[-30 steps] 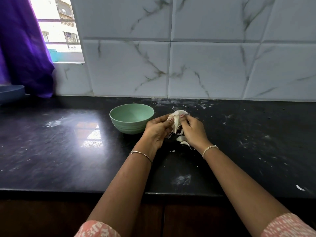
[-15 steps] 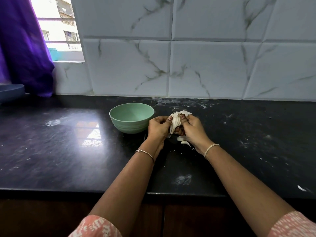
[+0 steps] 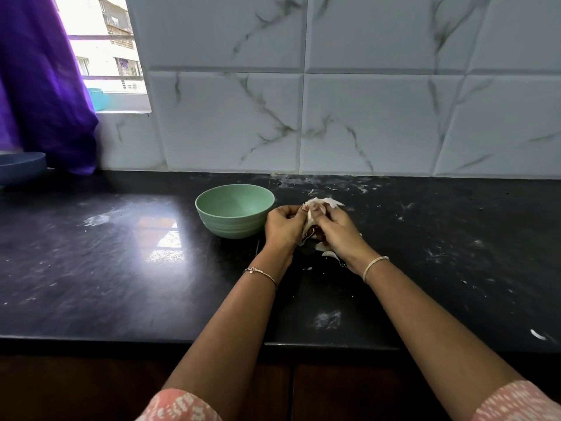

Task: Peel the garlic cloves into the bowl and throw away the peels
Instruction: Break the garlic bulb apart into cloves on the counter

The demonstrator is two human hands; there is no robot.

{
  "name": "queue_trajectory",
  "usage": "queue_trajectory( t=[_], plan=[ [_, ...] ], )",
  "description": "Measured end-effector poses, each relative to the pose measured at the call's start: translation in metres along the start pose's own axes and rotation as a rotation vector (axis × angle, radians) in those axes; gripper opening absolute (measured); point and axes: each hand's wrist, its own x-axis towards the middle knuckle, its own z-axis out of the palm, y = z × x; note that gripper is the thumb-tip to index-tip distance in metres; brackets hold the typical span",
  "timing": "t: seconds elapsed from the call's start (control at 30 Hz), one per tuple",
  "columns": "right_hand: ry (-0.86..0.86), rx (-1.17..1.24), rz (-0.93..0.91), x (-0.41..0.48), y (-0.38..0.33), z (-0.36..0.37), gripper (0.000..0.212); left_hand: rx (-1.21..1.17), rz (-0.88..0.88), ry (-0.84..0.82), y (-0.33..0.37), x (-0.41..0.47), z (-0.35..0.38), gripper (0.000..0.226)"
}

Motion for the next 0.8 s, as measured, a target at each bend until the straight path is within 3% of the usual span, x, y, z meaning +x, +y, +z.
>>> queue_trajectory(
  t=[0.3, 0.43, 0.53, 0.63, 0.8],
  plan=[
    [0.159, -0.103, -0.056, 0.001, -0.005, -0.008, 0.021, 0.087, 0.009, -0.034, -0.001, -0.001, 0.001, 0.012],
    [0.196, -0.042, 0.010, 0.001, -0.007, -0.013, 0.023, 0.070, -0.023, 0.044, -0.001, 0.005, -0.005, 0.013],
    [0.179, 0.023, 0.058, 0.001, -0.008, -0.017, 0.013, 0.117, -0.019, 0.116, -0.002, 0.010, -0.012, 0.020],
    [0.123, 0.062, 0.033, -0.003, -0.010, -0.016, 0.017, 0.250, 0.003, 0.160, -0.001, 0.009, -0.017, 0.013],
    [0.078, 0.140, 0.034, -0.008, -0.013, -0.016, 0.018, 0.421, 0.008, 0.093, 0.003, 0.001, -0.018, 0.007]
  ],
)
